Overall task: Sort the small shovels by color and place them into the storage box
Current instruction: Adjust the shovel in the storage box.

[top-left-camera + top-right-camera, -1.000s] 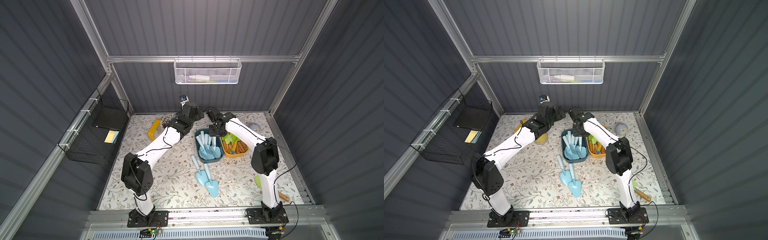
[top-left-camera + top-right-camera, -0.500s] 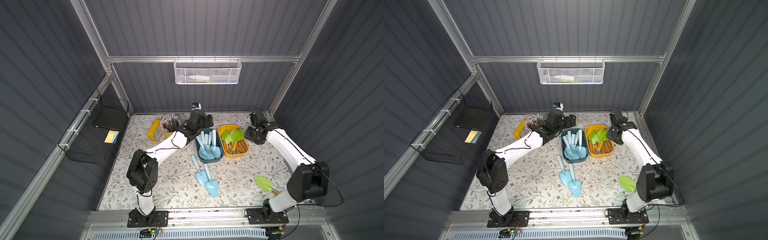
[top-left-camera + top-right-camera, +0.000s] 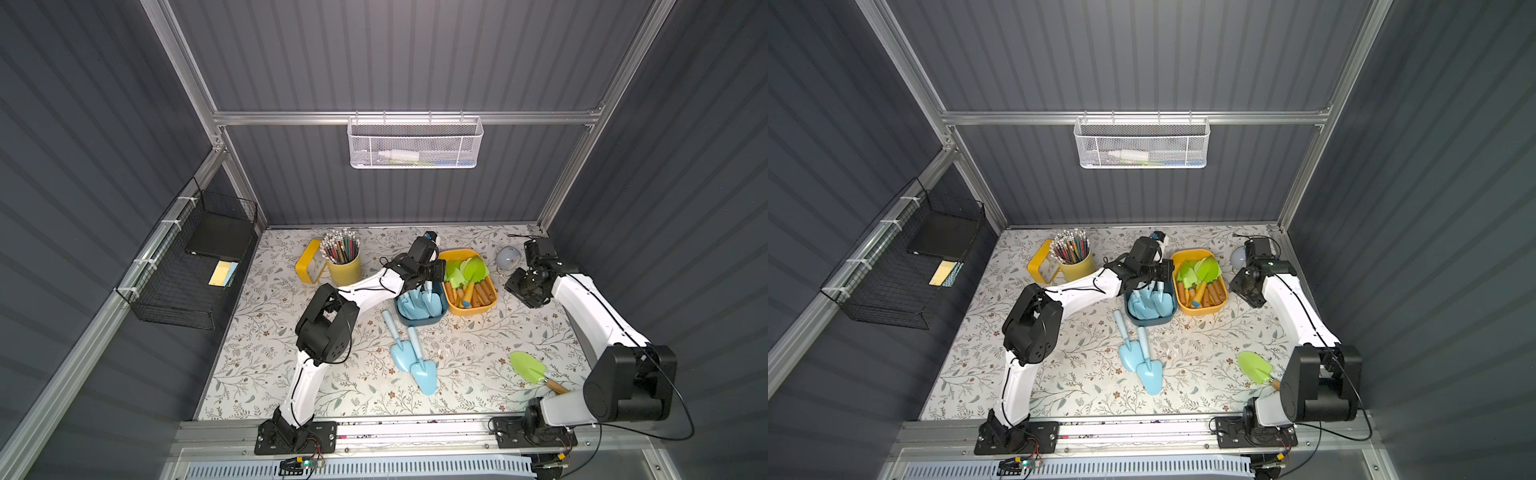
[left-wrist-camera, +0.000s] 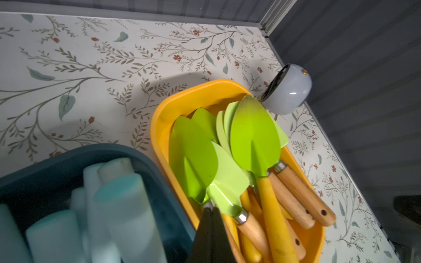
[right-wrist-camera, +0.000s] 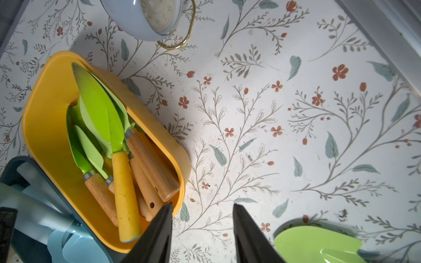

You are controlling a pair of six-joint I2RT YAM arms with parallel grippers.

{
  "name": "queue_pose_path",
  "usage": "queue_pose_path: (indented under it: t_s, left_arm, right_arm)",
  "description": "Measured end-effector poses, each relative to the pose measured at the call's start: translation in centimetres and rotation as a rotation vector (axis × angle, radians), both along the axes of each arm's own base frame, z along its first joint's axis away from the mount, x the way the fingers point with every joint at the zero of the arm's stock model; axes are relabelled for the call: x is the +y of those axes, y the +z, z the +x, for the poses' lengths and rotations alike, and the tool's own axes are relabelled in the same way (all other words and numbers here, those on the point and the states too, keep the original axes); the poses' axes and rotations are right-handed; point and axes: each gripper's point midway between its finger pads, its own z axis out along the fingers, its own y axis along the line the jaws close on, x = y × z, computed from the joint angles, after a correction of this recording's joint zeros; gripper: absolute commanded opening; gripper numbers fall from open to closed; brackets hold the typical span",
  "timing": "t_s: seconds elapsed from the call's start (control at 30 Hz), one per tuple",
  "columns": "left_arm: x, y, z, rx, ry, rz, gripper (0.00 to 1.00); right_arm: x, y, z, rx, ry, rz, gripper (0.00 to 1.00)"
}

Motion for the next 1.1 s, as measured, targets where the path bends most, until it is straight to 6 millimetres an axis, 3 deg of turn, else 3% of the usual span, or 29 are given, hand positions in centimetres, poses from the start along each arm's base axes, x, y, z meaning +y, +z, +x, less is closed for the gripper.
queue_pose_path:
  t_s: [0.27, 0.8, 0.93, 1.1]
  left_arm:
    - [1.3, -1.8, 1.9, 0.030, 0.036, 0.025, 0.00]
    - [1.2, -4.4, 1.5, 0.073, 0.034, 0.056, 0.03]
    - [1.1, -3.0, 2.1, 0.056, 0.055, 0.046, 0.08]
    - [0.3, 2.7, 4.0, -0.039, 0.082, -0.018, 0.09]
  right_arm:
    - [-1.7, -0.4, -2.1, 0.054, -0.031, -0.027, 0.48]
    - [-6.1, -2.3, -6.2, 0.154, -0.196, 0.008, 0.53]
    - [-7.2, -2.9, -8.7, 0.189, -0.305, 0.074, 0.60]
    - [-6.2, -4.6, -12.6, 0.263, -0.477, 0.245, 0.61]
